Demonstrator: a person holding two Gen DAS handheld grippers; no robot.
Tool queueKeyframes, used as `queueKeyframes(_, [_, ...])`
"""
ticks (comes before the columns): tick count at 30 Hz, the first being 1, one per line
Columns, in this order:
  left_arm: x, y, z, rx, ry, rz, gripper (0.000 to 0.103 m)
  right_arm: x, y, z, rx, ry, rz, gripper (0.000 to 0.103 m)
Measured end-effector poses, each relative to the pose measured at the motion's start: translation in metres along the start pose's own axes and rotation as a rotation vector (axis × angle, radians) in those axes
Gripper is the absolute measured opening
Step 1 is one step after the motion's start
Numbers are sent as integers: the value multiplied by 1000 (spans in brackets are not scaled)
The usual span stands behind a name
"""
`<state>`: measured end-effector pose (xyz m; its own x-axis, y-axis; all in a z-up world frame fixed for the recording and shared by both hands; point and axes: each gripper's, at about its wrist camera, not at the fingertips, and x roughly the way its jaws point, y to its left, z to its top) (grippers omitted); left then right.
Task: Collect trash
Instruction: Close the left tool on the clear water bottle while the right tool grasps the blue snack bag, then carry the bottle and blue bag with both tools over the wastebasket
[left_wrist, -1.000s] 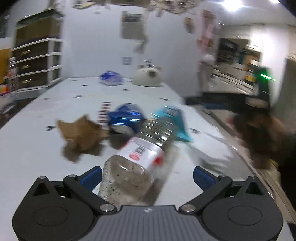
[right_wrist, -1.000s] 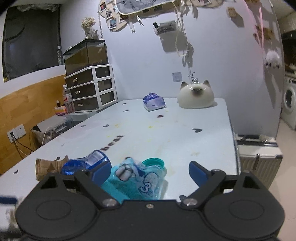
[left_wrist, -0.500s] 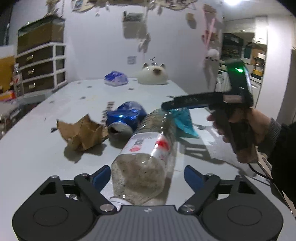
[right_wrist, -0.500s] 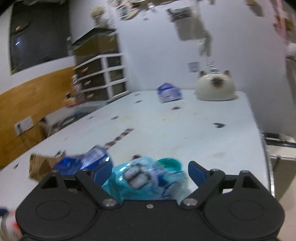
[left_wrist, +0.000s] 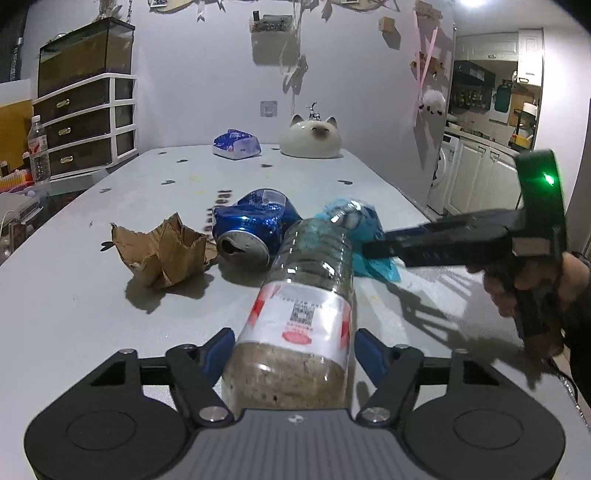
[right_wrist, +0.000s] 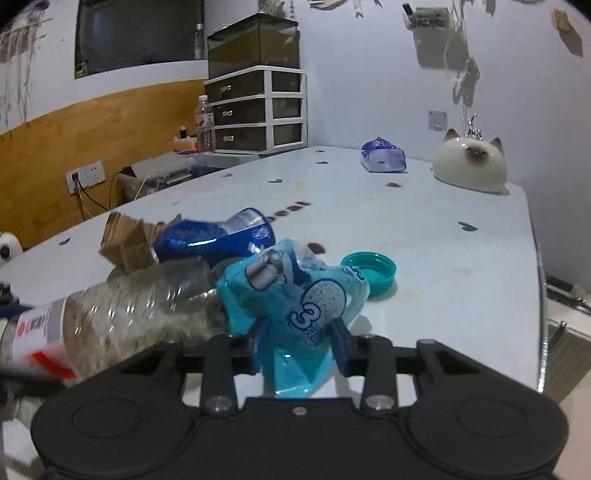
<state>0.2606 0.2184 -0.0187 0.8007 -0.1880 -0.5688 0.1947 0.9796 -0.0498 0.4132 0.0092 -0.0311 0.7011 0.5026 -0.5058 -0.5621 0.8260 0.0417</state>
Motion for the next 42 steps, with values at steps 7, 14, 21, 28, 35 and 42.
queueKeyframes(7, [-1,0,1,-17,5,5,64,-27,7,-1,-66,36,8,22])
queueKeyframes(14, [-2,-2,2,-14,11,12,64,-26,6,30,-215,-83,11,73])
queueKeyframes(21, [-2,3,2,-40,15,5,63,15,12,37,-282,15,62,79])
queueKeyframes(28, [-2,-1,2,-42,14,21,63,9,28,11,-348,55,37,65])
queueKeyframes(35, [-3,-10,1,-60,8,72,62,-20,32,-6,-191,33,-23,49])
queueKeyframes(42, [-9,-23,-1,-73,-18,134,62,-55,34,-23,-42,-22,-83,46])
